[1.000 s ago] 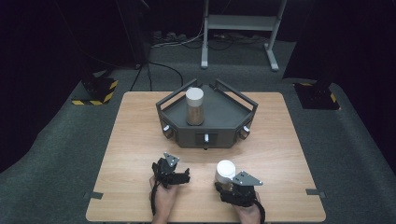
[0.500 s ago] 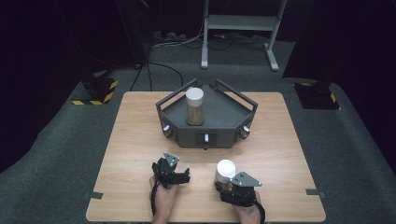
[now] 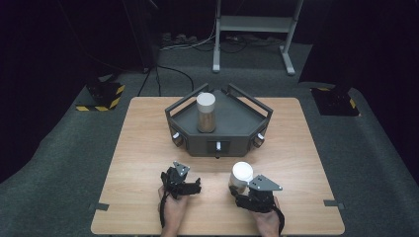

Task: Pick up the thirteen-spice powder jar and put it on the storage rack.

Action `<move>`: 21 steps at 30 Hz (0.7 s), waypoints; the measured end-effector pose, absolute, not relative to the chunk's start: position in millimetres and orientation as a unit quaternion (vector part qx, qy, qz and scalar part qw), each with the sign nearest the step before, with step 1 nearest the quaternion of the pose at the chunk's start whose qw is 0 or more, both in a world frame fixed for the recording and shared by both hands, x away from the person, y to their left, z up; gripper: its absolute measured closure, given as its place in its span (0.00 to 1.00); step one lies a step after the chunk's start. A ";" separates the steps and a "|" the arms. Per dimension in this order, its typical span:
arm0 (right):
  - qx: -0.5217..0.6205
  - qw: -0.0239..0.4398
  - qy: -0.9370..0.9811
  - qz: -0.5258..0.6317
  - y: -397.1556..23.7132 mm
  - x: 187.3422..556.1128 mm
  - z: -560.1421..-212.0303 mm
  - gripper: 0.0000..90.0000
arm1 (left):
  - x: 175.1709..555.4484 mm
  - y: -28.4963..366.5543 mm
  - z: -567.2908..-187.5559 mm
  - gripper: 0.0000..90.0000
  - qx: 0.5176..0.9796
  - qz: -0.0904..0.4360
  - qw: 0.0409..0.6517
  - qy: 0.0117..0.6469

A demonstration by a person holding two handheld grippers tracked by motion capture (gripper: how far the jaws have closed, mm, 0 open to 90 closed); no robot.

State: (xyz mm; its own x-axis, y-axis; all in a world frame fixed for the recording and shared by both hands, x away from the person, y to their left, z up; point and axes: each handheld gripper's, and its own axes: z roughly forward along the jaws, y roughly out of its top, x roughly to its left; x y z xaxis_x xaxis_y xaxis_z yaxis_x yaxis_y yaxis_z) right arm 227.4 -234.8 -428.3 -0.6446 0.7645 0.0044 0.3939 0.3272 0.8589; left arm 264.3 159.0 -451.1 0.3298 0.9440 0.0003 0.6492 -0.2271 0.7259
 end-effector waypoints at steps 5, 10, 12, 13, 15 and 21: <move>0.375 0.206 0.783 0.451 -237.7 234.7 -419.3 0.34 | 264.3 159.2 -451.1 0.05 0.749 0.228 0.322 0.532; 0.376 0.208 0.780 0.455 -240.5 240.8 -411.0 0.34 | 264.2 158.9 -451.1 0.05 0.749 0.229 0.322 0.532; 0.377 0.207 0.778 0.459 -242.1 243.6 -407.0 0.34 | 264.3 158.7 -451.1 0.05 0.749 0.229 0.322 0.532; 0.377 0.208 0.776 0.461 -242.9 244.7 -405.2 0.34 | 264.3 158.6 -451.0 0.05 0.749 0.229 0.322 0.532; 0.377 0.211 0.773 0.465 -245.3 248.3 -399.0 0.34 | 264.4 158.6 -451.0 0.05 0.749 0.229 0.321 0.532; 0.377 0.213 0.769 0.469 -248.8 255.5 -381.9 0.34 | 264.6 158.3 -450.9 0.05 0.749 0.229 0.321 0.532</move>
State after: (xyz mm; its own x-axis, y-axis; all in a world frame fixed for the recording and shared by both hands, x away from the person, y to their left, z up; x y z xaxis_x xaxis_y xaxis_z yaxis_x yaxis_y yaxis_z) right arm 255.5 -248.8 -381.9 -0.6248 0.7804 0.0257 0.3800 0.2752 0.8831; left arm 264.6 158.3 -450.9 0.3282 0.9446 0.0014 0.6503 -0.2269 0.7250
